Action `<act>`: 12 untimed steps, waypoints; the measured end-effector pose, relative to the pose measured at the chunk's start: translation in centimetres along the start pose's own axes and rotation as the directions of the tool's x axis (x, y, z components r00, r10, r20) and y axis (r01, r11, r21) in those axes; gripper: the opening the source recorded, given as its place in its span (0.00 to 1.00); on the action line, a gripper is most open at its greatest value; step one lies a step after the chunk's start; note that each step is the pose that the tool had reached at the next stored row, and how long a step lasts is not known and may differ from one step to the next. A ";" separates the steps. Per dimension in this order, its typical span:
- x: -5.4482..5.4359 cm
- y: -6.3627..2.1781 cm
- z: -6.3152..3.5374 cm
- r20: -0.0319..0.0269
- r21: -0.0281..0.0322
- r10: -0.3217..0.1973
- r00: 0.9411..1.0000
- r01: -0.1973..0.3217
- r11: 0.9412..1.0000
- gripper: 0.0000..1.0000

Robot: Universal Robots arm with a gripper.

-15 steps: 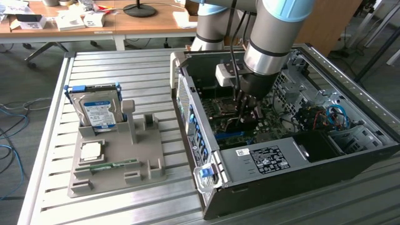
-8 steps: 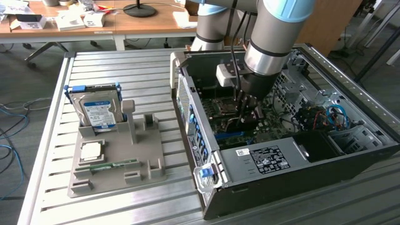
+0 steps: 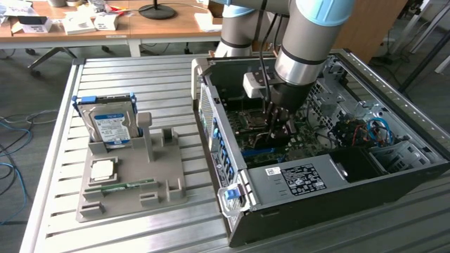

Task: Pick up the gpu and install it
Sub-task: 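Insert the gpu into the slot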

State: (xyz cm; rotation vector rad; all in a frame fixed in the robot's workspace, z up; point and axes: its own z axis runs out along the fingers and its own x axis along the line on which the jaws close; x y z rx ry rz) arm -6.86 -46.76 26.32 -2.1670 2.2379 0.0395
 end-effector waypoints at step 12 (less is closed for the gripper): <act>0.0 0.00 0.13 0.000 0.000 0.000 1.000 0.000 1.000 0.26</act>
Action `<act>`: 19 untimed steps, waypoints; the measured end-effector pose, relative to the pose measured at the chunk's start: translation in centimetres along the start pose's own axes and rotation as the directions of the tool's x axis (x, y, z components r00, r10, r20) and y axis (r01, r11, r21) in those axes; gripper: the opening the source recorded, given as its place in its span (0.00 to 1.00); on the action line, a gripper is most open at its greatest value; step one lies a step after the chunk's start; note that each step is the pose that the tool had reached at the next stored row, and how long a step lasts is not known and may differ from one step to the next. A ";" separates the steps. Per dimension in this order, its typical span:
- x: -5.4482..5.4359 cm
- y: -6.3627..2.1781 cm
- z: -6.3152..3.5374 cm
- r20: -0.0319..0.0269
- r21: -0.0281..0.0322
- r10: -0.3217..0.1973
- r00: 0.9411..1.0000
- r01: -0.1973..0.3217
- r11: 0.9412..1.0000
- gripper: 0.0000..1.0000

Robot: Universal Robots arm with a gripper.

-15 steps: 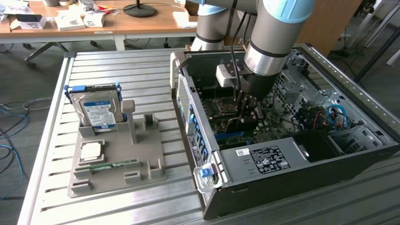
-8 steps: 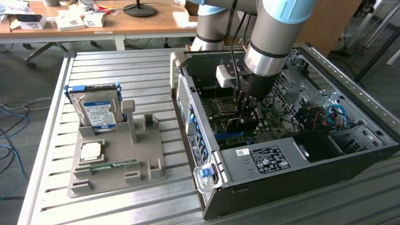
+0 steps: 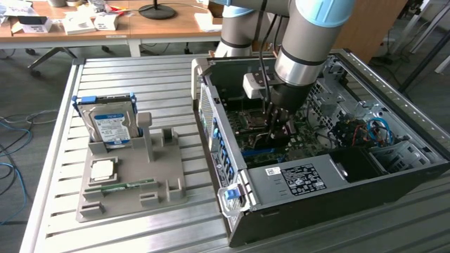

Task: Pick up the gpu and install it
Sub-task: 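Insert the gpu into the slot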

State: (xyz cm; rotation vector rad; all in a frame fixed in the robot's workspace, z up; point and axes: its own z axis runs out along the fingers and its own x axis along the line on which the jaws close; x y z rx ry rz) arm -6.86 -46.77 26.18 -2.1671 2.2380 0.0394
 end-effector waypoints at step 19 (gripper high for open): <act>0.0 0.11 0.02 0.000 -0.001 0.002 1.000 -0.002 1.000 0.26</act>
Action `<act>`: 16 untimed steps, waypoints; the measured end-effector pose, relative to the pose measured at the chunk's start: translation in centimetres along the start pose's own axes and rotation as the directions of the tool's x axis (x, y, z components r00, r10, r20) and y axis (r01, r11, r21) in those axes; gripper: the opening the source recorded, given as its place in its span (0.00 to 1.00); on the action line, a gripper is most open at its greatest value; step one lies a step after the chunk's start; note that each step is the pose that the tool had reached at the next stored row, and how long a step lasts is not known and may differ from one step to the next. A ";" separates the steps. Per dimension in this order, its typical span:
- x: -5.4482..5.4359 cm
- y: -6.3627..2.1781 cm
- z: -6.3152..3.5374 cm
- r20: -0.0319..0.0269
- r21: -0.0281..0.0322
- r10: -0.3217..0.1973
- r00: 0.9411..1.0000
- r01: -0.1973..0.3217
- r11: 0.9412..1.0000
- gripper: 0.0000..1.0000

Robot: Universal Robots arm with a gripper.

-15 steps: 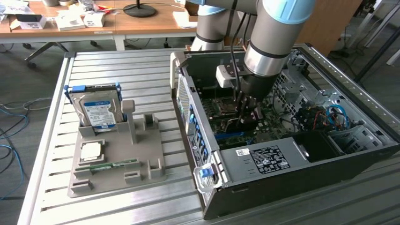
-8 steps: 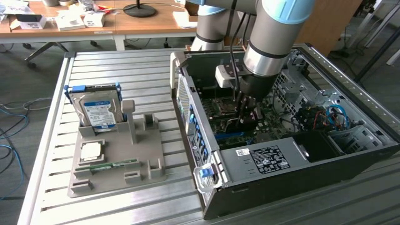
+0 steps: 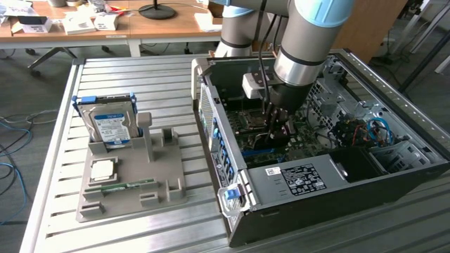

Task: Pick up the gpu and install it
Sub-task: 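Insert the gpu into the slot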

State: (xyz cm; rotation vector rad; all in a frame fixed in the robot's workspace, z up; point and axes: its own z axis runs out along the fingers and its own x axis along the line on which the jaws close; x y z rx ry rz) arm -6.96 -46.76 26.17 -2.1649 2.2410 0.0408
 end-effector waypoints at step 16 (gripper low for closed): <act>0.0 -0.09 0.00 0.000 -0.004 0.000 1.000 0.000 1.000 0.26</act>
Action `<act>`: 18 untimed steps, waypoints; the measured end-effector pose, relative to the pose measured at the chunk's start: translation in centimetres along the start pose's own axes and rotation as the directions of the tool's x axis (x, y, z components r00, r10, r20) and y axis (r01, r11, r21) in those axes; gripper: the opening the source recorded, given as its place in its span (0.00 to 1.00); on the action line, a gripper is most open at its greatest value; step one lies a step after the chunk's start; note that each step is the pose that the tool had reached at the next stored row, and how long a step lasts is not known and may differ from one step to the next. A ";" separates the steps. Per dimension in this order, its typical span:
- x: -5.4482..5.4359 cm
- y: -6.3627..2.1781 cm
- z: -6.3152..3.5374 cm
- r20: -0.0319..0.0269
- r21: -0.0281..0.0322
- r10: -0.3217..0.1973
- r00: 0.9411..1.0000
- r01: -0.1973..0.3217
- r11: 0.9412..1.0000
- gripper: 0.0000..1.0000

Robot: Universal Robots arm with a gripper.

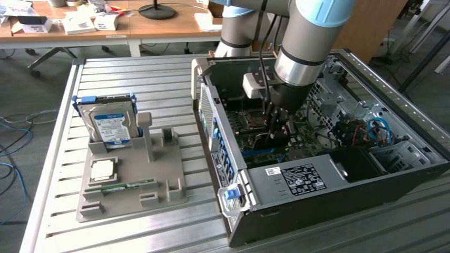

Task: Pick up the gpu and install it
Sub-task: 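Insert the gpu into the slot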

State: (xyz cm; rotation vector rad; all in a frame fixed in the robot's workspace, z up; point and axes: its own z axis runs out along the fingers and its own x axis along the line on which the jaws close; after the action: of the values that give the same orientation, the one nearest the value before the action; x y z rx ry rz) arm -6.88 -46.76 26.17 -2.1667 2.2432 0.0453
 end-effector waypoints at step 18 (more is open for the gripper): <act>0.0 0.20 0.01 0.000 0.000 0.000 1.000 0.000 1.000 0.26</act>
State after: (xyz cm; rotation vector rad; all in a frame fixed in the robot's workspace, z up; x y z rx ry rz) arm -7.08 -46.77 26.16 -2.1668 2.2433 0.0452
